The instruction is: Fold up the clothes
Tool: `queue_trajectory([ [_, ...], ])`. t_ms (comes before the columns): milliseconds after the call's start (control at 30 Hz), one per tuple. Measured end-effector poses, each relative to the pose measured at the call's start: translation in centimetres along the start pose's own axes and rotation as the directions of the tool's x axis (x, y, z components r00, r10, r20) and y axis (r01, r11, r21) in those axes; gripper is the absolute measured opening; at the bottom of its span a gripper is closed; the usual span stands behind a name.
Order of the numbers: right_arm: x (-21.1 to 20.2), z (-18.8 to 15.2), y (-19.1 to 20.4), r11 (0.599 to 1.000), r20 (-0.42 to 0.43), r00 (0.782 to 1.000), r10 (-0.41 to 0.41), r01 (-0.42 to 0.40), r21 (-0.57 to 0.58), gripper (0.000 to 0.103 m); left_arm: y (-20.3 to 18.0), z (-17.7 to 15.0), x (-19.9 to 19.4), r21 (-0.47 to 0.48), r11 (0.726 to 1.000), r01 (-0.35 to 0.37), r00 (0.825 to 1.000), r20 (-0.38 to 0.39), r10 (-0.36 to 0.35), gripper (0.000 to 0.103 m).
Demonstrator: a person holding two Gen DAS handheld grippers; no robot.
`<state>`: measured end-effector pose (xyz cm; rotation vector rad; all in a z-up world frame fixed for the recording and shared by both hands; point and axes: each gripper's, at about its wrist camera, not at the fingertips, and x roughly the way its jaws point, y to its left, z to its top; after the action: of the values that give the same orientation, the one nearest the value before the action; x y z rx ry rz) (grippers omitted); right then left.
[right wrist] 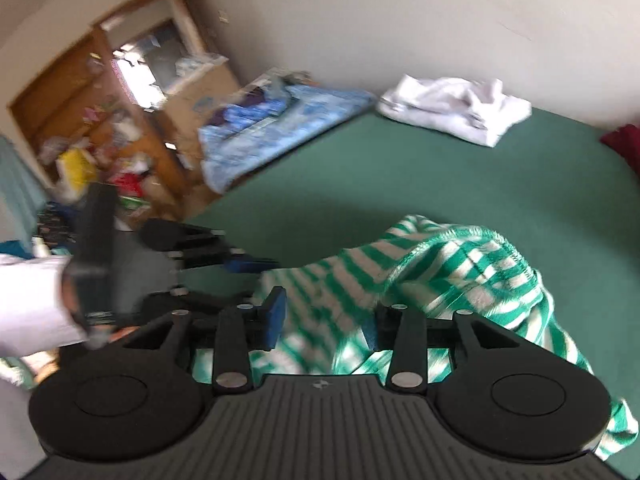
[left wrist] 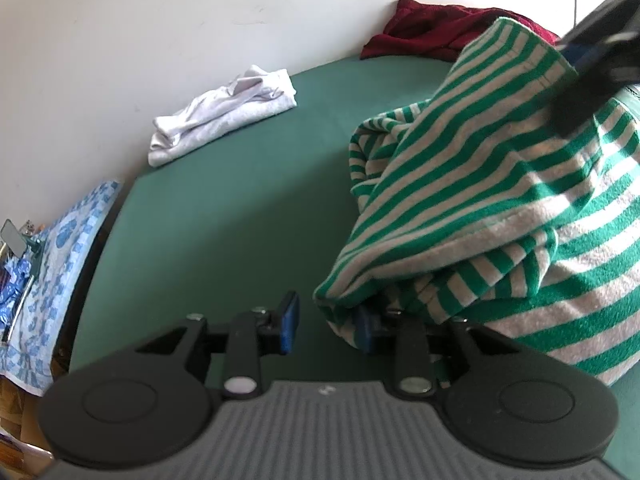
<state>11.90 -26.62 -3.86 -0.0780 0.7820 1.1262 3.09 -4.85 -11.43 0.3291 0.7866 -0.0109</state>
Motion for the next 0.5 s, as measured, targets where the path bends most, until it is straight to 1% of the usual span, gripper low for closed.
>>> queue_trajectory([
  [33, -0.3, -0.4, 0.4, 1.000, -0.012, 1.000, 0.000, -0.001, -0.029, 0.054, 0.0, 0.0, 0.0, 0.001, 1.000, 0.000, 1.000, 0.001, 0.000, 0.031],
  [133, -1.0, -1.5, 1.7, 0.993, -0.049, 0.999, -0.001, -0.004, -0.117, 0.052, 0.0, 0.0, 0.1, 0.004, 1.000, -0.001, 1.000, 0.004, 0.001, 0.032],
  [233, -0.1, -3.3, 3.0, 0.967, -0.068, 0.995, -0.078, 0.059, -0.247, 0.044, -0.4, 0.2, 0.1, 0.027, 1.000, -0.007, 1.000, 0.007, 0.007, 0.032],
  [267, 0.2, -3.9, 3.3, 0.954, -0.067, 0.993, -0.102, 0.078, -0.288, 0.037, -0.5, 0.2, 0.1, 0.033, 0.999, -0.010, 1.000, 0.008, 0.010, 0.032],
  [300, 0.5, -4.4, 3.4, 0.942, -0.053, 0.989, -0.137, 0.114, -0.315, 0.027, -0.6, 0.3, 0.1, 0.040, 0.999, -0.013, 1.000, 0.010, 0.013, 0.032],
  [333, 0.6, -4.7, 3.4, 0.938, -0.037, 0.986, -0.160, 0.140, -0.317, 0.010, -0.7, 0.3, 0.1, 0.050, 0.999, -0.018, 1.000, 0.013, 0.017, 0.031],
  [400, 0.0, -4.5, 3.1, 0.950, 0.001, 0.988, -0.157, 0.151, -0.272, 0.009, -1.0, 0.3, 0.1, 0.066, 0.998, -0.025, 1.000, 0.017, 0.024, 0.030],
  [467, -1.8, -3.6, 3.2, 0.966, 0.063, 0.989, -0.131, 0.142, -0.218, 0.009, -1.0, 0.8, -0.6, 0.070, 0.997, -0.022, 0.999, 0.034, 0.020, 0.017],
  [500, -2.7, -3.2, 3.3, 0.972, 0.096, 0.988, -0.118, 0.135, -0.191, 0.009, -1.0, 1.0, -0.9, 0.072, 0.997, -0.021, 0.999, 0.042, 0.018, 0.016],
])
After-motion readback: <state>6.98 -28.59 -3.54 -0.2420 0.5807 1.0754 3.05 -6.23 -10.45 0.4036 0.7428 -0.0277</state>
